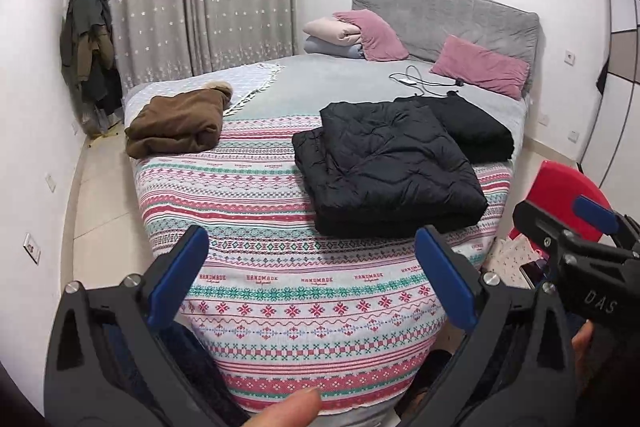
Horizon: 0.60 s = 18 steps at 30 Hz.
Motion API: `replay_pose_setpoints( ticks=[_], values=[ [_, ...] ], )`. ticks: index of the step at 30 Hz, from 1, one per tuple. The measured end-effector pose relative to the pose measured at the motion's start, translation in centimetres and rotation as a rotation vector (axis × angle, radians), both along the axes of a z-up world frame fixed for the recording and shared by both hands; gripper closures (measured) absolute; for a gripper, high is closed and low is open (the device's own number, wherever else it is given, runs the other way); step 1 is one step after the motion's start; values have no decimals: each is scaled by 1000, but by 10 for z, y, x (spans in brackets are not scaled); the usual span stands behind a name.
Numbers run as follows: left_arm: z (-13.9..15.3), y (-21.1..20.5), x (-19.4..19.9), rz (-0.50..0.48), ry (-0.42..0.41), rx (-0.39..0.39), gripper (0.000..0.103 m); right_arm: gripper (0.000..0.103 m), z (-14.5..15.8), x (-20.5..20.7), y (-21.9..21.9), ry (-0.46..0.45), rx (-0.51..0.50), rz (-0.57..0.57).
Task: Fold large clothes
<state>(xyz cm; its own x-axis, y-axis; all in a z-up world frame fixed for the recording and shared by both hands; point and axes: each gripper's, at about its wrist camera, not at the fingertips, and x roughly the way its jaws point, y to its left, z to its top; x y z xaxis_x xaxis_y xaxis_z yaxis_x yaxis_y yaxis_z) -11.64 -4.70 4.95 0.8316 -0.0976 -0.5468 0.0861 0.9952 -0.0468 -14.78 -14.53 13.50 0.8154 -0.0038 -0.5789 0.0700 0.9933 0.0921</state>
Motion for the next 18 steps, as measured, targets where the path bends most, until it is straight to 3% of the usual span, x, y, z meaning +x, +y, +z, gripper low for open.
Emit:
replay_pose_setpoints(
  ticks=[12,18],
  values=[
    [-19,-8,20,23,64,-16,1,0,-6,11,4,-1,-120,-80],
    [-25,-10,26,39,74,1,1,0,-14,19,1,12,-101,-81]
  ],
)
